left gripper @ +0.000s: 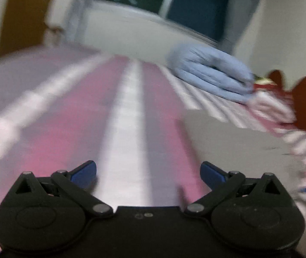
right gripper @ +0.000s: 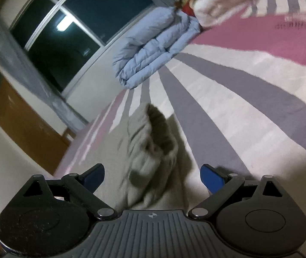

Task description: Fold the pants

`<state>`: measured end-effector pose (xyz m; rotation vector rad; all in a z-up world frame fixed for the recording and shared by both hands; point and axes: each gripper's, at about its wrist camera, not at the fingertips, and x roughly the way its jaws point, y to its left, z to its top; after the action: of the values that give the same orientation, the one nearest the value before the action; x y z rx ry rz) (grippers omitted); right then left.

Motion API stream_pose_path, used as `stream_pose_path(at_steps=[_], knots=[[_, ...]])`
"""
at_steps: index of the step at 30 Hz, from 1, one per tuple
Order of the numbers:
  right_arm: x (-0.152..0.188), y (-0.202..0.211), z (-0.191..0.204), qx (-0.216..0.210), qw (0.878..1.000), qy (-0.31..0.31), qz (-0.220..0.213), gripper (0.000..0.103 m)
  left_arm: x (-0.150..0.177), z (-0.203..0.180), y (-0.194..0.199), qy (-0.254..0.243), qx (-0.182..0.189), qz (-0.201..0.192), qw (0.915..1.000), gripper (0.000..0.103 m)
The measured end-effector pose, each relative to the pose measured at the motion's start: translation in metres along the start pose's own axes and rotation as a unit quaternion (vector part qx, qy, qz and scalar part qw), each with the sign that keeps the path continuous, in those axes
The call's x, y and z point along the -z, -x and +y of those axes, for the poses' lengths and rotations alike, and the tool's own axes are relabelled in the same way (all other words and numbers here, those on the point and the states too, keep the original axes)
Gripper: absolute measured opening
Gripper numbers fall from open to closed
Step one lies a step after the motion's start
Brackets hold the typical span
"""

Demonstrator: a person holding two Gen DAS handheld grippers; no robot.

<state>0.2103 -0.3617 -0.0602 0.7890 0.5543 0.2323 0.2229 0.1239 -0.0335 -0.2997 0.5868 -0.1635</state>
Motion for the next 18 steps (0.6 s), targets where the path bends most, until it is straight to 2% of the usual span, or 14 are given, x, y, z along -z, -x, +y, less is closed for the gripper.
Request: stream_pose_path(at_steps=[1,5,7,12,13,15,17,18], knots=[[-0.007,-0.005,-0.003,-0.002,1.000,-0.009,0.006,0.095,-0.007,-0.004,-0.013,0.004,0.029,0.020,0.9994,0.095],[-0.027,-0.028,-0.015,-0.007,0.999,-0.017,0.035,0.095,-0.027,-0.011,-0.057,0.024,0.095,0.066,0.9930,0.090],[-0.032,-0.044,-0.026,-0.024,0.996,-0.045,0.070,0.095,-0.032,-0.009,-0.079,0.047,0.123,0.094,0.9869,0.081],[-0.038,-0.068,-0.032,-0.071,0.989,-0.060,0.116,0.095,-0.028,-0.006,-0.118,0.091,0.201,0.142,0.9650,0.081],[-0.037,-0.073,-0.029,-0.081,0.987,-0.055,0.130,0.095,-0.026,-0.007,-0.124,0.095,0.213,0.149,0.9609,0.081],[-0.032,-0.084,-0.019,-0.076,0.985,-0.029,0.153,0.095,-0.022,-0.011,-0.132,0.092,0.215,0.151,0.9605,0.078],[-0.030,-0.092,-0.007,-0.066,0.983,0.008,0.169,0.092,-0.021,-0.015,-0.137,0.081,0.212,0.153,0.9617,0.051],[-0.030,-0.095,-0.003,-0.061,0.983,0.019,0.172,0.086,-0.020,-0.014,-0.142,0.090,0.211,0.161,0.9598,0.040]])
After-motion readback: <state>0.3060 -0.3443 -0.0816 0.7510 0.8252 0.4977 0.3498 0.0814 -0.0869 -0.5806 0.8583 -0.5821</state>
